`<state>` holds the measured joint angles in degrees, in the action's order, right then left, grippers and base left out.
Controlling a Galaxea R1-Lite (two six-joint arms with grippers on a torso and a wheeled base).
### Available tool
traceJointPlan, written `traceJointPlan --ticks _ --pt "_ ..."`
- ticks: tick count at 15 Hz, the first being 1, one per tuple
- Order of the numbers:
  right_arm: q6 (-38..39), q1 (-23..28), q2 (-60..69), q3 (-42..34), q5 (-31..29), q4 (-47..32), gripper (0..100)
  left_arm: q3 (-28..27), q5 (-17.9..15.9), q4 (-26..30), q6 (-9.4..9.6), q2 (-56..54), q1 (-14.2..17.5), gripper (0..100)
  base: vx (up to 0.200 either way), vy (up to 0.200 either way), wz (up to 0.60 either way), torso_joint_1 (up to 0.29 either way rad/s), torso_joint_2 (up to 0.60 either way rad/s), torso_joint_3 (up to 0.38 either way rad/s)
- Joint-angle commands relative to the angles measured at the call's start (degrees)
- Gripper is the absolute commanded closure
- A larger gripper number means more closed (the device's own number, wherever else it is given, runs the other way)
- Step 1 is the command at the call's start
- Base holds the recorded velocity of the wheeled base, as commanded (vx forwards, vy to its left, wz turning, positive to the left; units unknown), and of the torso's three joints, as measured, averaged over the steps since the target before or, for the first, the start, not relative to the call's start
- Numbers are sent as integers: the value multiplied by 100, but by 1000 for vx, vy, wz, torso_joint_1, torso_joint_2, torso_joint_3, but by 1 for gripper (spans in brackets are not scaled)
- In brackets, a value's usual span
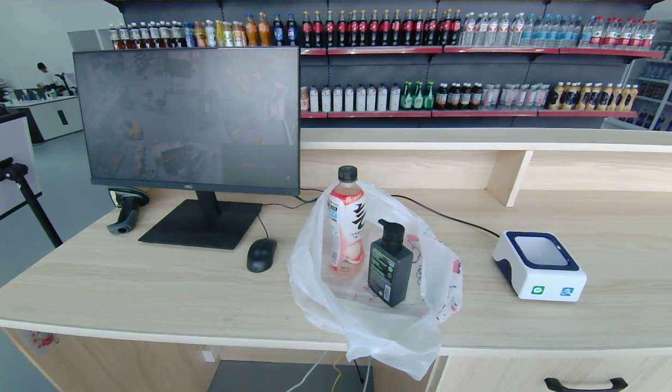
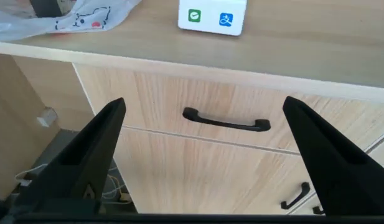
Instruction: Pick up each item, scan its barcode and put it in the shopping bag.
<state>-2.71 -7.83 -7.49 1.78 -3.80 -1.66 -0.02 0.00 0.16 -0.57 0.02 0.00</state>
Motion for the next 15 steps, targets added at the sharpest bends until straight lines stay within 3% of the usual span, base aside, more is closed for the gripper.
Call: traceJointPlan --ticks 1,4,9,11,15 --pt "165 132 204 -20 2 16 0 2 0 2 -4 -2 0 0 0 0 0 0 0 0" --pt "411 141 204 -169 -15 139 0 2 0 2 -4 -2 0 0 0 0 0 0 0 0" --pt "183 185 186 -169 2 148 0 -6 0 2 5 -2 0 0 0 0 0 0 0 0" --pt "192 818 -34 -169 2 148 0 -6 0 2 5 -2 0 0 0 0 0 0 0 0" --pt "174 704 643 -169 11 148 0 -6 0 2 5 -2 0 0 0 0 0 0 0 0"
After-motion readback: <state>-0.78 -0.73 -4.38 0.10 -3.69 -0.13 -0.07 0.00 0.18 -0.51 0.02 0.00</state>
